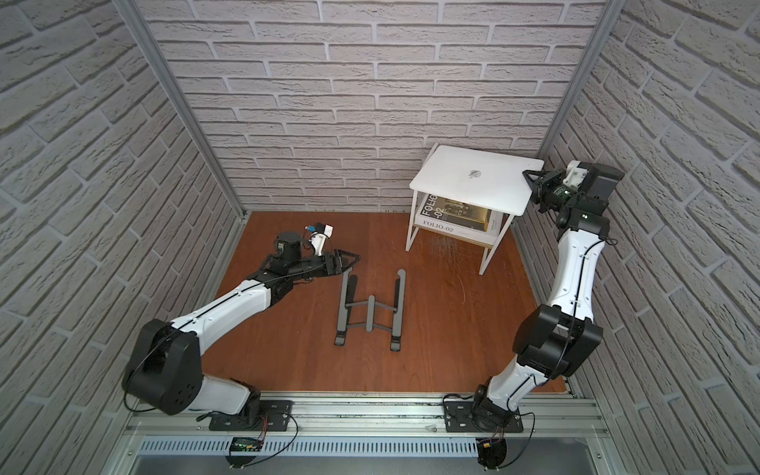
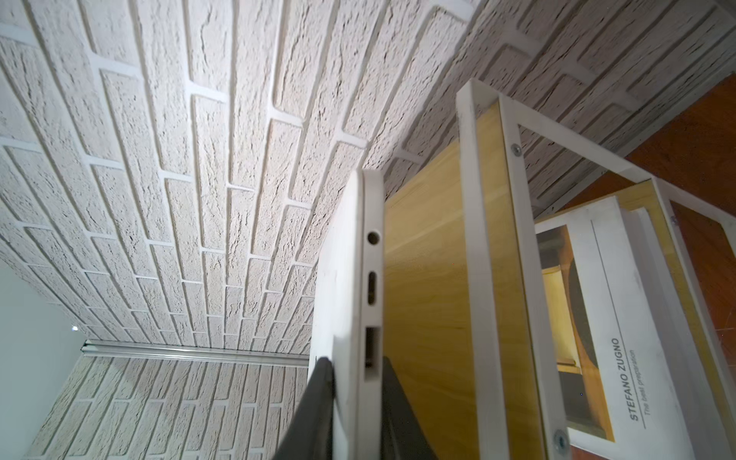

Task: Close the laptop lid and set it aside
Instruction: Place the laptop on the shelf.

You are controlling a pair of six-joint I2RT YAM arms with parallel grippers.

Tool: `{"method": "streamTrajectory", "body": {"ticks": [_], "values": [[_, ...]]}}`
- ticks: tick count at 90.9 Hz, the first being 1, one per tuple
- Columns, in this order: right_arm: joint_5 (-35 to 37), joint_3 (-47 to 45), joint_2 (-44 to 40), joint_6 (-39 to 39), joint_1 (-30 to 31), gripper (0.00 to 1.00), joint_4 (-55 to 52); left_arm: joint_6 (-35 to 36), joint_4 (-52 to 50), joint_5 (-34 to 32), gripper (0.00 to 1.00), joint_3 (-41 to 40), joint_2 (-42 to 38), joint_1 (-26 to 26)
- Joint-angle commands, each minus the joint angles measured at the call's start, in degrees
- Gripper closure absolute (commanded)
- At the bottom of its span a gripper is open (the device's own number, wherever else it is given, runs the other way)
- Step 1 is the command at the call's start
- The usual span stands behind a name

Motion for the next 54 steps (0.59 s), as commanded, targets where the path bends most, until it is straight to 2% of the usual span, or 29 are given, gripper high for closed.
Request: {"method": "streamTrajectory", "body": {"ticks": [1, 17, 26, 45, 54], "values": [[5.71, -1.21, -2.49, -9.37, -0.55, 0.97, 4.08, 0.81, 2.52, 0.33, 0.14, -0.56, 1.17, -0.27], [9.78, -7.17, -6.05, -9.37, -0.56, 0.97, 5.0, 0.63, 3.15, 0.27, 0.14, -0.57, 1.51, -0.26], [11.74, -12.95, -7.45, -6.23, -0.69, 0.97, 11.12, 0.37, 3.28, 0.38, 0.14, -0.45, 1.98, -0.35], [10.56, -12.68, -3.19, -5.6, -1.48, 0.97, 13.54, 0.71, 2.16, 0.29, 0.14, -0.19, 1.19, -0.32], [8.11, -13.06, -1.12, -4.8, -1.79, 0.97, 19.41, 0.95, 1.46, 0.12, 0.14, 0.16, 1.11, -0.23]]}}
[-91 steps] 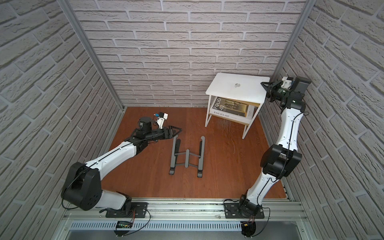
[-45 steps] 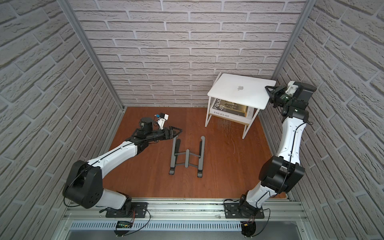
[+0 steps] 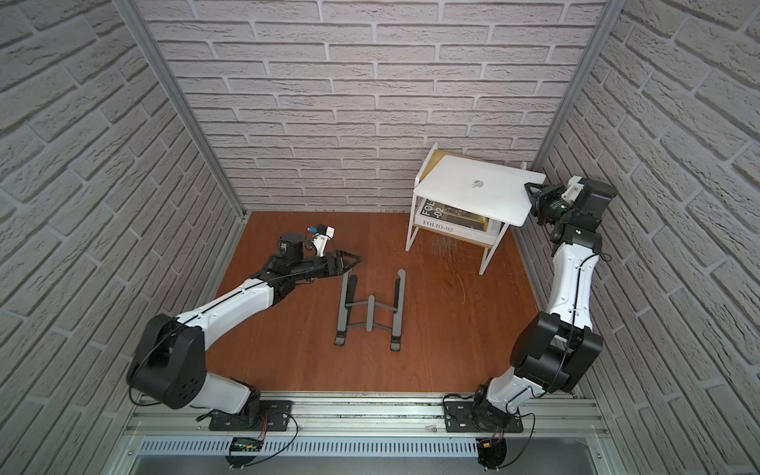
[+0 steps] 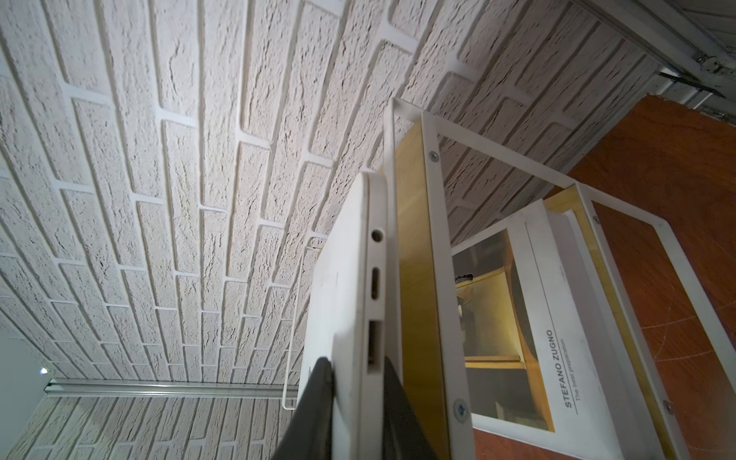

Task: Close the laptop lid and set it aside
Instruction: Place the laptop on the shelf.

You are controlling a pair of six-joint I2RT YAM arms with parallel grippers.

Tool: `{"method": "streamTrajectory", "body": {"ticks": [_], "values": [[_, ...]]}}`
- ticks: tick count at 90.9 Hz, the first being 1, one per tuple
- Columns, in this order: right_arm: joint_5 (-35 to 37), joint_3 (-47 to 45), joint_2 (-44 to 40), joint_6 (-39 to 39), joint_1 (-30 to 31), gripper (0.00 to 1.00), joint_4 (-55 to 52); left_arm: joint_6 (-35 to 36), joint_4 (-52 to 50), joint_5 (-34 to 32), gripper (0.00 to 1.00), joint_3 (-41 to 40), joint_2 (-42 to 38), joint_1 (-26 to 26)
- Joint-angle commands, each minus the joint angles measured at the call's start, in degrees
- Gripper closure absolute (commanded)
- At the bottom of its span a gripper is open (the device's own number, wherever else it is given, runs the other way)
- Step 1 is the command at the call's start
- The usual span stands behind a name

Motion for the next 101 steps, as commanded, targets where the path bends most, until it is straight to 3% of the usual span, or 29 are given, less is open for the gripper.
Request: {"method": "streamTrajectory", "body": {"ticks": [1, 12, 24, 56, 79, 101], "values": [[3.89, -0.37, 2.84, -6.39, -1.07, 0.97, 10.37, 0.98, 1.07, 0.15, 0.14, 0.21, -0.37, -0.25], [3.99, -1.67, 1.83, -7.43, -1.2, 0.97, 11.52, 0.89, 1.02, 0.03, 0.14, 0.23, -0.28, -0.31], [8.47, -9.65, -2.82, -7.93, -1.22, 0.97, 16.38, 0.69, 1.58, -0.28, 0.14, 0.14, 0.41, -0.32], [12.92, -13.48, -3.99, -4.44, -1.24, 0.97, 22.48, -0.05, 2.37, 0.03, 0.14, 0.42, 1.56, -0.41], [14.92, -10.67, -3.83, -5.58, -0.92, 0.97, 15.98, -0.44, 2.76, -0.15, 0.13, 1.14, 2.72, -0.62], [22.82, -14.47, -7.14, -1.61, 0.39, 0.92, 12.97, -1.43, 3.77, -0.19, 0.12, 2.18, 4.62, -1.63]]}}
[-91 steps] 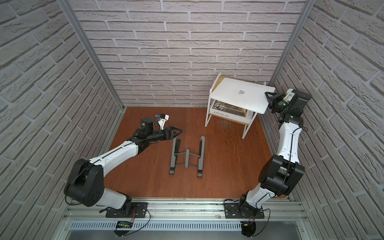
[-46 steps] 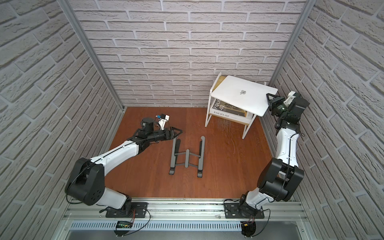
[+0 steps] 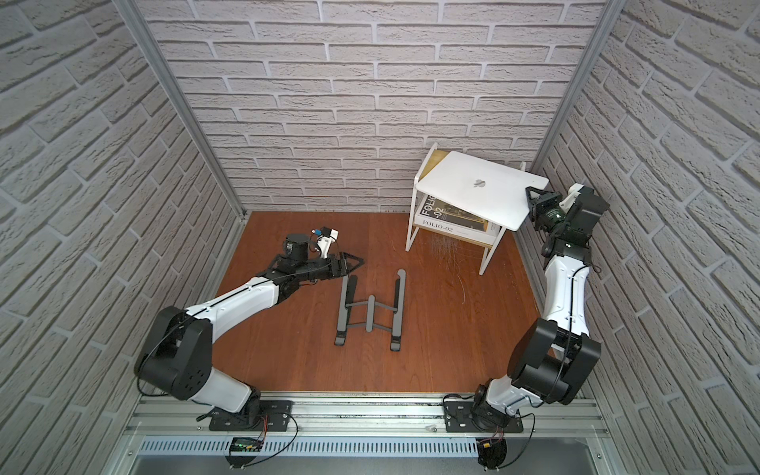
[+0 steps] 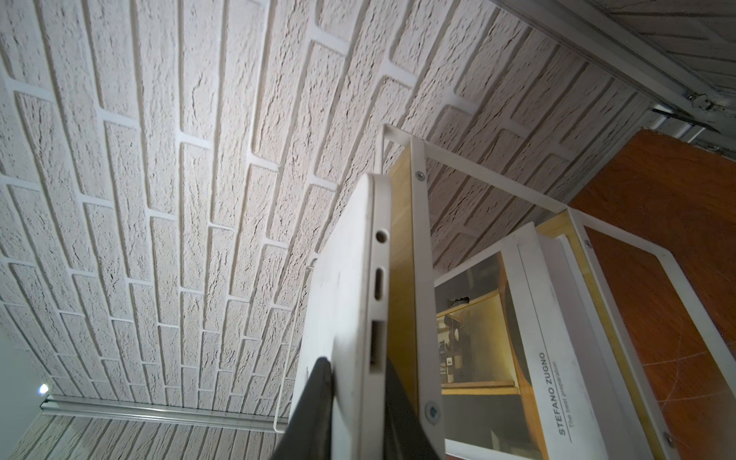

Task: Close the laptop lid and set it aside
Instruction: Place the laptop on the shelf.

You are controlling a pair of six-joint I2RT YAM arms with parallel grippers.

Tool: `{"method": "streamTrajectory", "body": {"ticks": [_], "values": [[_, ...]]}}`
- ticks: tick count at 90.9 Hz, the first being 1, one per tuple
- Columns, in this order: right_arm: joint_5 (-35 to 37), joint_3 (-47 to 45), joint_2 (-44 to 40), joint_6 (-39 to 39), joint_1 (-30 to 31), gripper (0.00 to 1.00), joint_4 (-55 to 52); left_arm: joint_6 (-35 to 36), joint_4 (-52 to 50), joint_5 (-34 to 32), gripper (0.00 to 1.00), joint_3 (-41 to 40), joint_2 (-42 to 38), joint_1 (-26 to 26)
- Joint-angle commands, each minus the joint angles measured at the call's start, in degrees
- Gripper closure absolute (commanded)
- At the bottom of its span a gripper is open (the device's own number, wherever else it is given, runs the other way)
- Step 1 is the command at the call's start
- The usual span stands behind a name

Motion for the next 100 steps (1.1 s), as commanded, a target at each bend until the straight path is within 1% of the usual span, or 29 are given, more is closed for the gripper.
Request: {"method": "streamTrajectory", "body": {"ticks": [1, 6, 22, 30, 48, 51, 54, 60, 73, 81, 100], "values": [[16.19, -2.0, -1.1, -5.71, -0.49, 0.91, 0.47, -0.51, 3.12, 0.01, 0.12, 1.8, 1.23, -0.71], [16.43, -1.8, -0.95, -5.24, -0.48, 0.81, 0.24, -0.5, 2.93, 0.02, 0.12, 1.91, 1.33, -0.74], [16.43, -1.87, -0.56, -5.31, -0.49, 0.64, 1.59, -0.39, 2.66, -0.25, 0.12, 2.1, 1.24, -0.74], [16.22, -1.91, -0.61, -6.38, -0.44, 0.49, 1.54, -0.39, 2.47, -0.16, 0.11, 2.22, 1.23, -0.78], [15.61, -2.22, -1.04, -7.34, -0.48, 0.33, 1.23, -0.38, 2.29, -0.36, 0.1, 2.21, 1.07, -0.81], [14.88, -2.14, -1.26, -7.62, -0.5, 0.26, 1.04, -0.45, 2.29, -0.34, 0.1, 2.25, 1.07, -0.82], [14.59, -2.16, -1.61, -7.93, -0.58, 0.21, 0.72, -0.46, 2.22, -0.33, 0.1, 2.29, 0.99, -0.77], [14.03, -2.27, -2.44, -8.81, -0.52, 0.16, 0.06, -0.35, 1.92, -0.43, 0.09, 2.47, 0.83, -0.76], [13.93, -3.46, -5.25, -9.73, -0.76, 0.01, -0.36, -0.29, 1.69, -0.53, 0.07, 2.65, 0.55, -0.74], [13.63, -4.1, -7.03, -10.4, -0.89, 0.0, -0.89, -0.3, 1.54, -0.53, 0.06, 2.76, 0.46, -0.75], [14.05, -4.78, -11.38, -12.9, -1.17, 0.0, -6.45, -0.21, 1.27, -0.86, 0.02, 2.72, -0.24, -0.79]]}}
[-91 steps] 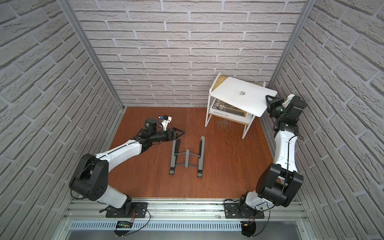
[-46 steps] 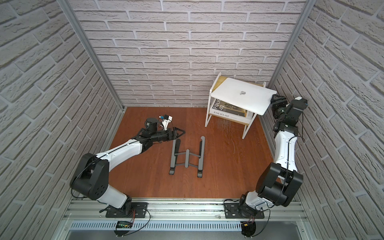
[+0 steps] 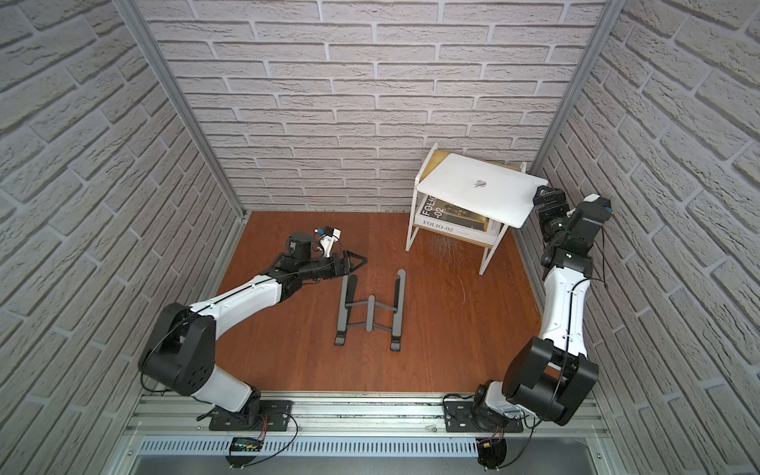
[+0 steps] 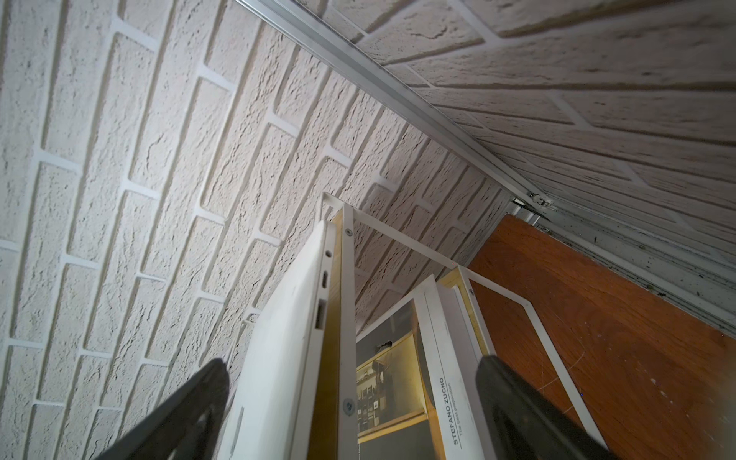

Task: Close the laptop lid and set it aside
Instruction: Place the laptop on the shelf.

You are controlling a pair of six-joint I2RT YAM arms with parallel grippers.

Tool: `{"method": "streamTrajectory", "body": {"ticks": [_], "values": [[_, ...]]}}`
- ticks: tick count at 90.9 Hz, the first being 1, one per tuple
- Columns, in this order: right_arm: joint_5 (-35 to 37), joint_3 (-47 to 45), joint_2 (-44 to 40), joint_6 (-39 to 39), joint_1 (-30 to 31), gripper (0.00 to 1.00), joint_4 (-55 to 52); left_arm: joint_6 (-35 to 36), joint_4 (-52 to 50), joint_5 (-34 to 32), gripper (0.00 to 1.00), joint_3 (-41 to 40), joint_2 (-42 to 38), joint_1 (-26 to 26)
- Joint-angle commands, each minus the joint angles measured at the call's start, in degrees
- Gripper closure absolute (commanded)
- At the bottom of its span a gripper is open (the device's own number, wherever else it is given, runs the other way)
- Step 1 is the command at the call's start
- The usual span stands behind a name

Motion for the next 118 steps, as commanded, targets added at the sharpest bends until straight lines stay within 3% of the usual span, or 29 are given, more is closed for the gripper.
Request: {"method": "streamTrajectory", "body": {"ticks": [1, 17, 40, 83, 98, 118], "values": [[-0.02, -0.81, -4.45, -2.94, -0.45, 0.0, -1.65, 0.42, 1.38, -0.16, 0.02, 1.55, -1.27, -0.24], [1.93, -2.18, -9.18, -5.23, -0.56, 0.01, -4.15, 0.64, 1.08, -0.47, 0.01, 1.76, -1.76, 0.01], [2.98, 3.13, -8.36, -8.04, -0.71, 0.01, -10.82, 0.69, 0.34, -0.51, 0.01, 3.13, -2.15, 0.09], [6.97, 13.83, -16.92, -19.49, -0.88, 0.01, -32.71, 2.29, -3.54, -3.9, 0.01, 2.25, -9.5, 1.43], [3.74, 12.67, -25.71, -24.37, -0.81, 0.01, -37.99, 4.75, -9.31, -9.27, 0.02, 0.77, -17.27, 2.95], [-2.26, 3.76, -40.09, -28.13, -0.85, 0.01, -38.47, 9.97, -19.27, -20.5, 0.01, -1.0, -29.23, 3.0]]}}
